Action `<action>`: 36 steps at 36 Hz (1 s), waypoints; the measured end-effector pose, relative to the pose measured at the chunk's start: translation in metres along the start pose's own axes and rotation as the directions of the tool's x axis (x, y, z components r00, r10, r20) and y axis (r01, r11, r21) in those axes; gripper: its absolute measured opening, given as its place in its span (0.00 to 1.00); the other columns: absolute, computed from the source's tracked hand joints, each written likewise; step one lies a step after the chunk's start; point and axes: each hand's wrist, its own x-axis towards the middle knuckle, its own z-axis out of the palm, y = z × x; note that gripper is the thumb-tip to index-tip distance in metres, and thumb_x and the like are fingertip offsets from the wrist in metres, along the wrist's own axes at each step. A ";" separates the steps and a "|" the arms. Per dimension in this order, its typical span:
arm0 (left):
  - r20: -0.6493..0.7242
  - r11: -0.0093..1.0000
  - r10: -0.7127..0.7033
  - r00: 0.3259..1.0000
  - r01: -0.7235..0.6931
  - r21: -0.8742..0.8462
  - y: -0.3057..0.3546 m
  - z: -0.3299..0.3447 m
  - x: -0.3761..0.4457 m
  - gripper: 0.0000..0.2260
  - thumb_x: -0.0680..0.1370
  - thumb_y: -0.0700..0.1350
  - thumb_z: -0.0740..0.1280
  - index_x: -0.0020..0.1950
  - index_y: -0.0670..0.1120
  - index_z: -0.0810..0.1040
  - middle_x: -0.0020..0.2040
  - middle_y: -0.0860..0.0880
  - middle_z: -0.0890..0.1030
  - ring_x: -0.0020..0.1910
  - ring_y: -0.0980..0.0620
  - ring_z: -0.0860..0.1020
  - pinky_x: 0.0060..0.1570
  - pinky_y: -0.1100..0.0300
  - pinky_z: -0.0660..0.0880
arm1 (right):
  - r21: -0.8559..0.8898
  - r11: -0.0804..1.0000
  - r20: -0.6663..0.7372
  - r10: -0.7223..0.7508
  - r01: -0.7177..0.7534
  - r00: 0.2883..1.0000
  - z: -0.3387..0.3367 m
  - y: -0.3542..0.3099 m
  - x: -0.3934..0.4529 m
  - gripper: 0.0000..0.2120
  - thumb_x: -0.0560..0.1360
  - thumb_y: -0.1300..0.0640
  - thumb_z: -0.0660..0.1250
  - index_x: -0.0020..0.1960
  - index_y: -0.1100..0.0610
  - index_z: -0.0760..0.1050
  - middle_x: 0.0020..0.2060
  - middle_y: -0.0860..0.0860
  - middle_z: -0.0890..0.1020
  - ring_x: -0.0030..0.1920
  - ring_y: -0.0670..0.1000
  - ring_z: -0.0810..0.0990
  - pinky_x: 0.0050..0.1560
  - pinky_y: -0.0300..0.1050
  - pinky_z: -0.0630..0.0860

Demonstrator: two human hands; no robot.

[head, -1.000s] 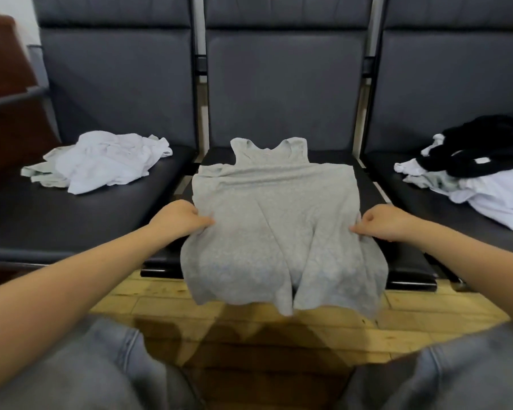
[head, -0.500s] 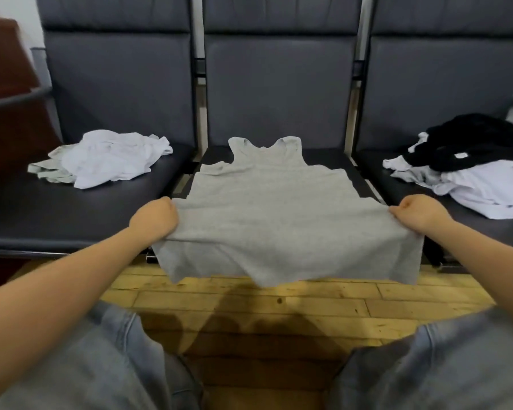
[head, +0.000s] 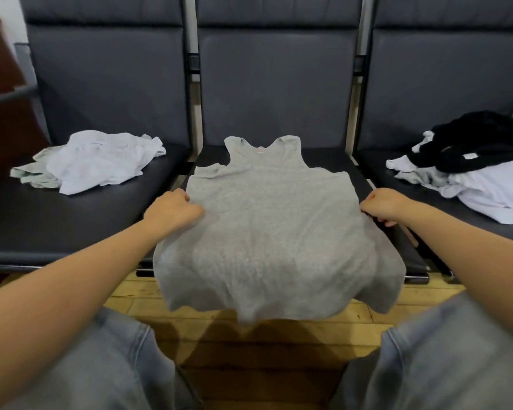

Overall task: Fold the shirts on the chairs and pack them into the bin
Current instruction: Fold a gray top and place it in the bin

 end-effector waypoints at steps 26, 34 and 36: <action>-0.306 0.983 0.028 0.952 -0.082 -0.164 0.008 0.037 0.164 0.10 0.79 0.46 0.63 0.41 0.41 0.73 0.45 0.41 0.76 0.48 0.39 0.74 0.46 0.50 0.70 | -0.218 0.975 -0.186 -0.081 0.039 0.979 0.017 -0.029 0.141 0.15 0.79 0.41 0.58 0.55 0.51 0.71 0.57 0.55 0.76 0.48 0.55 0.75 0.47 0.49 0.72; -0.202 0.986 0.131 0.971 -0.148 -0.073 -0.007 0.031 0.158 0.17 0.76 0.58 0.68 0.57 0.48 0.76 0.51 0.47 0.76 0.56 0.45 0.74 0.52 0.49 0.74 | 0.091 0.994 -0.331 -0.026 0.059 0.943 0.019 -0.023 0.132 0.12 0.80 0.47 0.62 0.52 0.56 0.70 0.37 0.49 0.74 0.39 0.51 0.72 0.42 0.47 0.68; -0.169 0.991 0.128 0.977 -0.132 -0.015 -0.007 0.030 0.152 0.20 0.74 0.61 0.69 0.58 0.49 0.77 0.57 0.46 0.73 0.62 0.45 0.70 0.59 0.47 0.72 | 0.227 0.971 -0.325 0.002 0.076 0.946 0.018 -0.025 0.131 0.11 0.78 0.48 0.64 0.49 0.56 0.72 0.38 0.50 0.75 0.39 0.50 0.72 0.42 0.47 0.68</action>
